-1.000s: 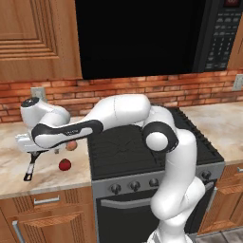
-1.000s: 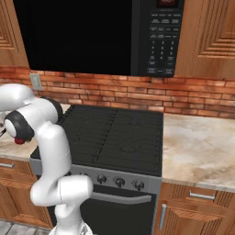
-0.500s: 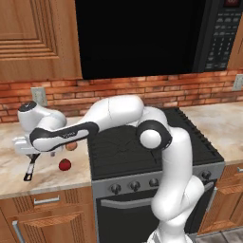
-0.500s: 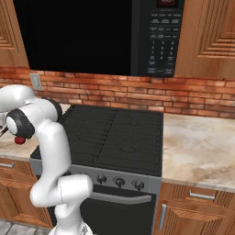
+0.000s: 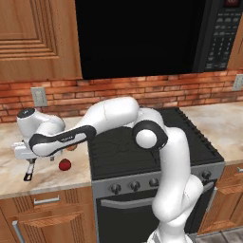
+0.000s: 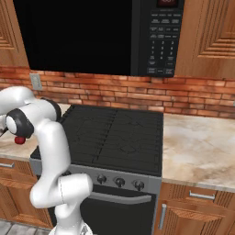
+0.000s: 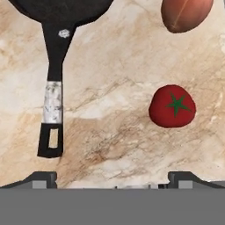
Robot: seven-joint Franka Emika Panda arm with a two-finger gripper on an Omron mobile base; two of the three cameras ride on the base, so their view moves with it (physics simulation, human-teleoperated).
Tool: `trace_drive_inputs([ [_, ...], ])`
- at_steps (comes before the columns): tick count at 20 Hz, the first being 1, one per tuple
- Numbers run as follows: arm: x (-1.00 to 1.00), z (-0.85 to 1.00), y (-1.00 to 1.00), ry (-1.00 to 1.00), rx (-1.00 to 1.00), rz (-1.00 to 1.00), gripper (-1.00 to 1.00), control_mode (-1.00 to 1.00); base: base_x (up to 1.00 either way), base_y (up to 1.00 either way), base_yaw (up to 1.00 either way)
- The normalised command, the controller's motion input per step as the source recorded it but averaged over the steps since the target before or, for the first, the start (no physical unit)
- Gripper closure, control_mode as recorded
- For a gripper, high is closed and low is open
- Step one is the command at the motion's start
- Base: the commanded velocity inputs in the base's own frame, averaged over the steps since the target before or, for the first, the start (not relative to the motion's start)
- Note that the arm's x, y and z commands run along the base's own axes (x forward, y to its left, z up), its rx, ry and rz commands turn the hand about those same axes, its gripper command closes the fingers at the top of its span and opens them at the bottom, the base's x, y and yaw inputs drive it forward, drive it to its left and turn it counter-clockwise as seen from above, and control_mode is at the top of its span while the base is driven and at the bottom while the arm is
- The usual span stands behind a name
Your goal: Place the pan on the front right burner on the stove. Then place the tomato and the onion in the pan and turn on the front right burner.
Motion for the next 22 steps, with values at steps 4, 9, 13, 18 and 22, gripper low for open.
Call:
trace_drive_inputs([
  [4,0.06,-0.21,0.00,0.00,0.01,0.00,-1.00,-1.00,0.00,0.00,0.00],
  [9,0.13,-0.18,0.01,0.00,0.03,0.00,-1.00,-1.00,0.00,0.00,0.00],
  [13,0.17,-0.17,0.08,0.00,0.04,0.00,-1.00,-1.00,0.00,0.00,0.00],
  [18,0.18,-0.18,0.13,0.00,0.03,0.00,-1.00,-1.00,0.00,0.00,0.00],
  [22,0.18,-0.18,0.16,0.00,0.03,0.00,-1.00,-1.00,0.00,0.00,0.00],
])
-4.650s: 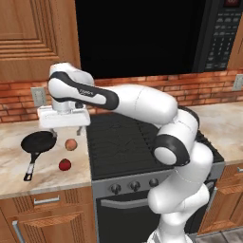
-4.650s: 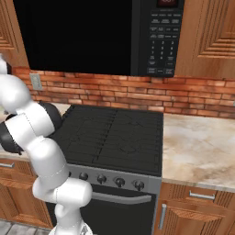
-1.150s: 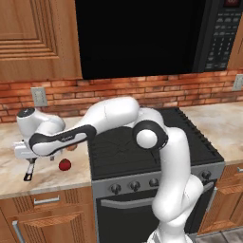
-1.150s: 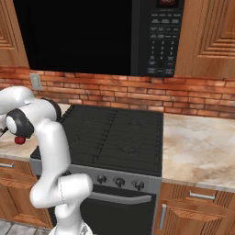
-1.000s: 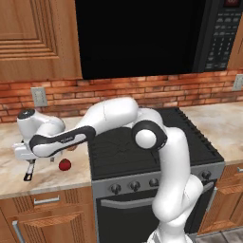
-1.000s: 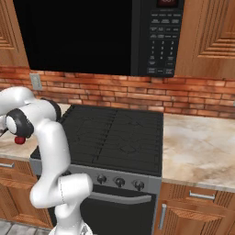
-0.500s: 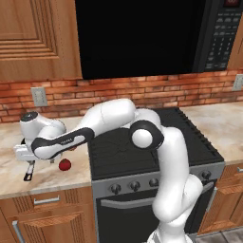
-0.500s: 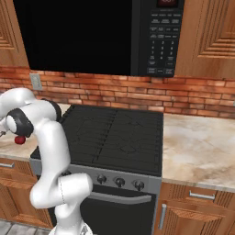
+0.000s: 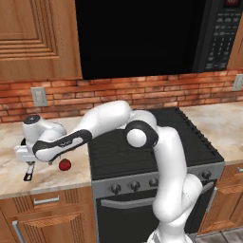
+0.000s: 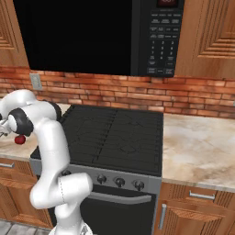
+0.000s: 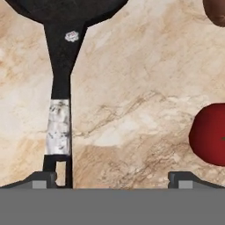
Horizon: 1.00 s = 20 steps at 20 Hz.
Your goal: Place the pan on the front right burner on the stove. Then place the tomato and the onion in the pan and turn on the front right burner.
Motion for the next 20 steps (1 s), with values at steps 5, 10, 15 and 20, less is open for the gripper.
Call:
trace_drive_inputs([
  [5,0.22,-0.12,0.22,0.00,0.02,0.00,-1.00,-1.00,0.00,0.00,0.00],
  [10,0.17,-0.14,0.23,0.00,0.00,0.00,-1.00,-1.00,0.00,0.00,0.00],
  [15,0.10,-0.17,0.20,0.00,0.00,0.00,-1.00,-1.00,0.00,0.00,0.00],
  [20,0.06,-0.19,0.16,0.00,0.00,0.00,-1.00,-1.00,0.00,0.00,0.00],
])
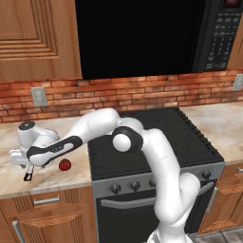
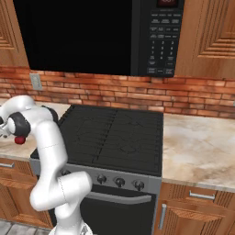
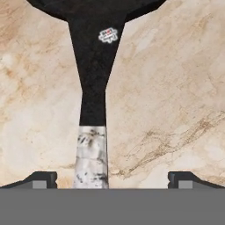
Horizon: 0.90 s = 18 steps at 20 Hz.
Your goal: Place the pan on the front right burner on the stove. Then place the tomato and the onion in the pan and turn on the front right burner.
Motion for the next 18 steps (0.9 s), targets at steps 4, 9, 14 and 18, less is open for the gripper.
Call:
trace_drive_inputs([
  [4,0.00,-0.23,0.10,0.00,0.00,0.00,-1.00,-1.00,0.00,0.00,0.00],
  [9,0.00,-0.24,0.04,0.00,0.00,0.00,-1.00,-1.00,0.00,0.00,0.00],
  [14,0.00,-0.24,0.00,0.00,0.00,0.00,-1.00,-1.00,0.00,0.00,0.00],
  [18,0.02,-0.24,0.00,0.00,0.00,0.00,-1.00,-1.00,0.00,0.00,0.00],
])
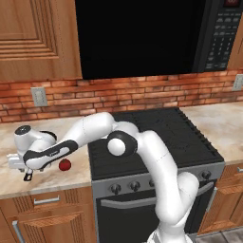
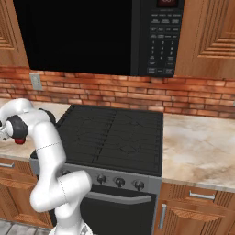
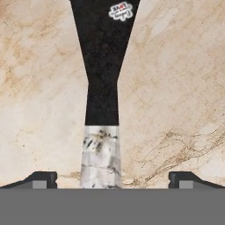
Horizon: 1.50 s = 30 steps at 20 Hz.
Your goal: Place the pan on the front right burner on the stove. Then place the tomato and the onion in the pan and turn on the front right burner.
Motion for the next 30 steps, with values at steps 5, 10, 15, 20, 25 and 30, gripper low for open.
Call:
trace_drive_inputs([
  [5,0.07,-0.35,0.00,0.00,0.00,0.00,-1.00,-1.00,0.00,0.00,0.00],
  [10,0.07,-0.37,0.03,0.00,0.00,0.00,1.00,-1.00,0.00,0.00,0.00],
  [15,0.00,-0.24,0.00,0.00,0.00,0.00,1.00,-1.00,0.00,0.00,0.00],
  [20,0.00,-0.06,0.00,0.00,0.00,0.00,1.00,-1.00,0.00,0.00,0.00],
  [25,-0.03,0.01,0.00,-0.01,0.00,0.00,1.00,-1.00,0.00,0.00,0.00],
  [30,-0.16,0.31,0.00,-0.12,0.00,0.00,1.00,-1.00,0.00,0.00,0.00],
])
